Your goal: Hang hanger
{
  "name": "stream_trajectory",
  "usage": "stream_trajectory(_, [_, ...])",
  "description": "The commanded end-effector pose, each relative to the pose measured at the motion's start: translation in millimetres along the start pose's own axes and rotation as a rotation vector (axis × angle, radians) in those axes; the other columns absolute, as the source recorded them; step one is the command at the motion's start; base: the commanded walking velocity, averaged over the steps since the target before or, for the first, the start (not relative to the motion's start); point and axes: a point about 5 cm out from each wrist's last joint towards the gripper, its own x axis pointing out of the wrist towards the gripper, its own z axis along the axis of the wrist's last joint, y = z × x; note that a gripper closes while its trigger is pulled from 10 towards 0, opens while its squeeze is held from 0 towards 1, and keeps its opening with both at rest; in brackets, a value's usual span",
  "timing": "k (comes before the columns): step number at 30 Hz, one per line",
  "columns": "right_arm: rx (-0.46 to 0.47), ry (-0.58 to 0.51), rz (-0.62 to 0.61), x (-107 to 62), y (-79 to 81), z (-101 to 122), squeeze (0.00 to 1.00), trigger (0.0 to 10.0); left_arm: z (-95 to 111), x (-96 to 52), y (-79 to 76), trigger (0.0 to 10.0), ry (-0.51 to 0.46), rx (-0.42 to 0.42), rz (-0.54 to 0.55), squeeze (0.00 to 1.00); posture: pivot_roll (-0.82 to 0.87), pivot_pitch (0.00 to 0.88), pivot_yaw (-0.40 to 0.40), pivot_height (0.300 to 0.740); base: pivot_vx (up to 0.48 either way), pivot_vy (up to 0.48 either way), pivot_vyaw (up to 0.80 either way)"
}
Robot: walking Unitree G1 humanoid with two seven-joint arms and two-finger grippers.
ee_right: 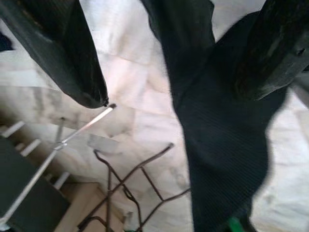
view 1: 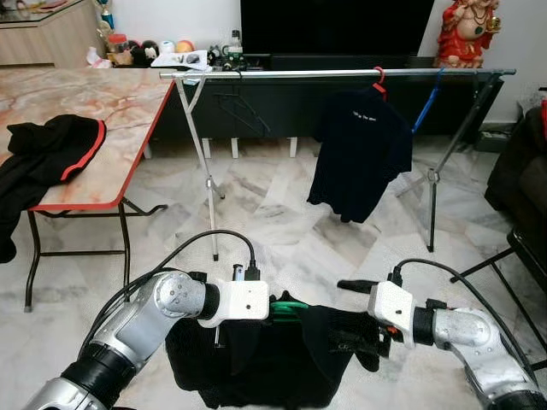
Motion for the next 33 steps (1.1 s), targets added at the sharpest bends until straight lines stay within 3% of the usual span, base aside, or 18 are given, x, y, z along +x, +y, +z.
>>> stream_trajectory(1, [-0.014,-0.006,-0.025,1.4,-3.6,2,0.0,10.0,8,-2.4,3.4,10.0,-0.031,0.017,0.004,0.0,0.08,0.056,-0.001,0.74,0.0,0.0,0.0])
stream_trajectory(11, [0.008,-0.046,0.016,8.3,4.0,3,0.0,10.0,18,2.4,-2.2,10.0,-0.067,0.023,-0.025,0.0,0.08,0.049,0.001,0.74,0.0,0.0,0.0])
stream_trajectory(15, [0.067,-0.152,0.033,21.5,9.0,14,0.0,10.0,24,7.9,-3.3,10.0,-0.085,0.032,-0.026,0.0,0.08,0.047,0.002,0.74,0.0,0.0,0.0])
stream_trajectory(22, [0.045,-0.13,0.052,29.8,13.4,12,0.0,10.0,31,10.0,-2.5,10.0,-0.106,0.041,-0.023,0.0,0.09,0.047,-0.002,0.74,0.0,0.0,0.0])
stream_trajectory(32, [0.029,-0.028,0.083,22.8,17.5,-2,0.0,10.0,33,9.9,-2.7,10.0,-0.108,0.044,-0.023,0.0,0.08,0.059,-0.006,0.74,0.0,0.0,0.0])
stream_trajectory(33, [0.032,-0.029,0.082,22.8,17.6,-3,0.0,3.8,33,9.9,-2.7,10.0,-0.109,0.044,-0.022,0.0,0.08,0.059,-0.006,0.74,0.0,0.0,0.0])
